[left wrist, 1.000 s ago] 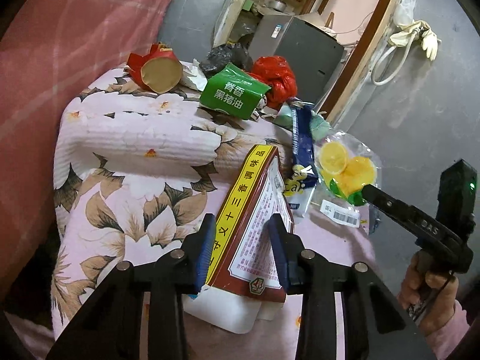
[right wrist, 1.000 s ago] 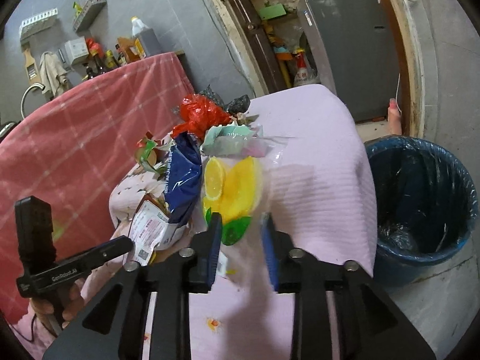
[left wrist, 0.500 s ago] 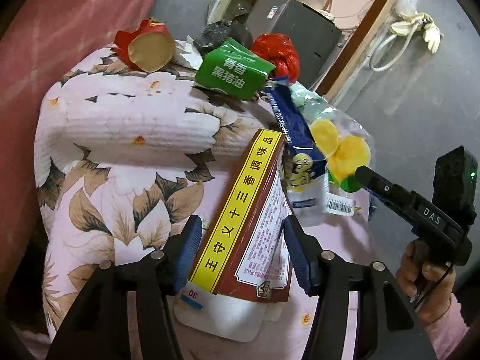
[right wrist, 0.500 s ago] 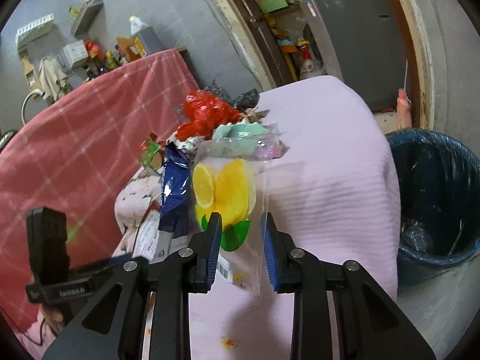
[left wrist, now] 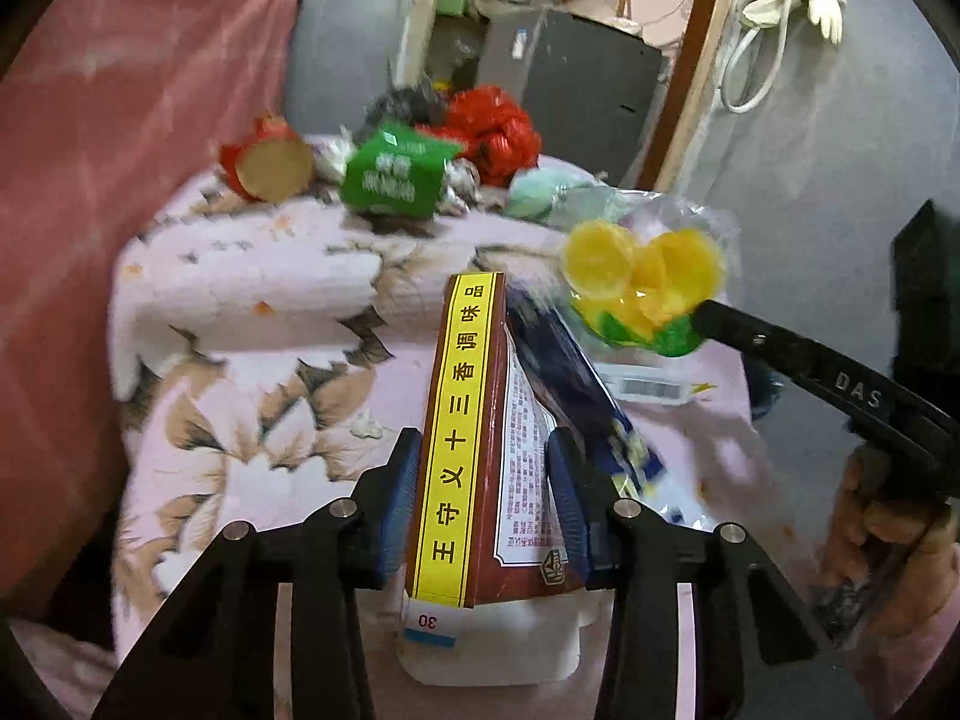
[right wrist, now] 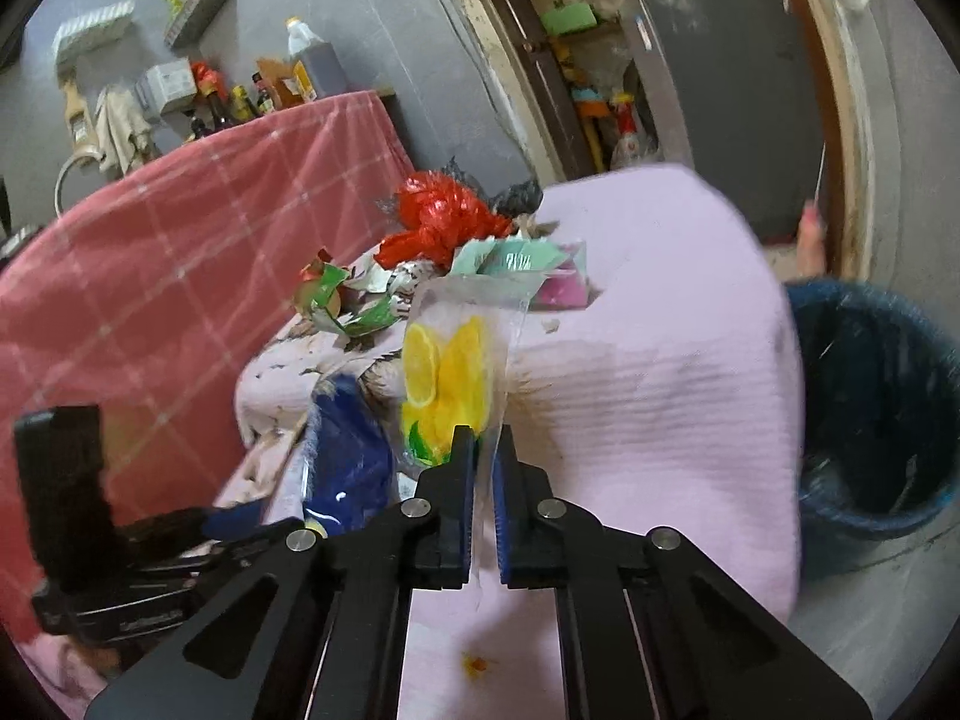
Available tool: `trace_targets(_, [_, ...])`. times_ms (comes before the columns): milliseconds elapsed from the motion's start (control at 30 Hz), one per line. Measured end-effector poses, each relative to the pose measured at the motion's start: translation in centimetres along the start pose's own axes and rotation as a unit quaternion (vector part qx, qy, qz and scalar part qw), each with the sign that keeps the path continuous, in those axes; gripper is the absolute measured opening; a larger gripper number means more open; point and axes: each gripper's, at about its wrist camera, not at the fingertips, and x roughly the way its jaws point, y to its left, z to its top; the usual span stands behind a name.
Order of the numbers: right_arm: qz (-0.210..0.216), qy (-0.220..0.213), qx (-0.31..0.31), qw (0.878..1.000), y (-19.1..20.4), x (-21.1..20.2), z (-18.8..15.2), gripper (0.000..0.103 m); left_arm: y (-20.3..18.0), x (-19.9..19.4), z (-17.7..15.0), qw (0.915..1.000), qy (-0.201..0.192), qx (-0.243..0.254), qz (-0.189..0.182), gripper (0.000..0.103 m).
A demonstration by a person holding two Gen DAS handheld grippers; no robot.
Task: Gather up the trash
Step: 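Carry the clear bag with the right tool over the blue bin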
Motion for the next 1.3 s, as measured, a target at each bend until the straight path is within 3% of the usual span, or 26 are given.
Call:
trace_targets(200, [-0.059, -0.042, -0.064, 0.995, 1.3, -2.0, -0.2, 0.003, -1.4, -0.9, -0.4, 0.9973, -0.049, 0.001, 0.055, 0.036])
trace_targets(500, [-0.117, -0.102, -0.131, 0.979, 2.4, -4.2, -0.4, 0.002, -2.6, -2.3, 0.9, 0.9874, -0.137, 0.002, 0.080, 0.036])
trace_targets(700, [-0.097, -0.088, -0.120, 0.984, 1.9, -4.1, -0.5, 0.002, -2.7, -1.8, 0.9, 0.9889, -0.129, -0.005, 0.074, 0.037])
trace_targets(800, [-0.067, -0.062, -0.098, 0.991, 1.3, -3.5, -0.7, 0.002, -2.5, -1.9, 0.4, 0.9895, -0.124, -0.010, 0.074, 0.036])
trace_targets(933, [-0.061, -0.032, -0.083, 0.994, 0.9, -2.4, -0.8, 0.003, -2.5, -1.7, 0.1, 0.9903, -0.118, -0.009, 0.073, 0.037])
trace_targets(1100, [-0.073, -0.003, -0.064, 0.995, 0.2, -1.3, -0.7, 0.004, -2.7, -1.6, 0.1, 0.9907, -0.116, -0.010, 0.070, 0.037])
trace_targets(1200, [-0.090, -0.018, -0.074, 0.993, 0.3, -1.8, -0.8, 0.002, -2.9, -1.7, 0.3, 0.9909, -0.117, -0.010, 0.066, 0.036])
trace_targets(1300, [-0.126, -0.049, -0.122, 0.983, 1.5, -2.9, -0.9, 0.001, -3.4, -2.1, 0.7, 0.9900, -0.126, -0.005, 0.063, 0.037])
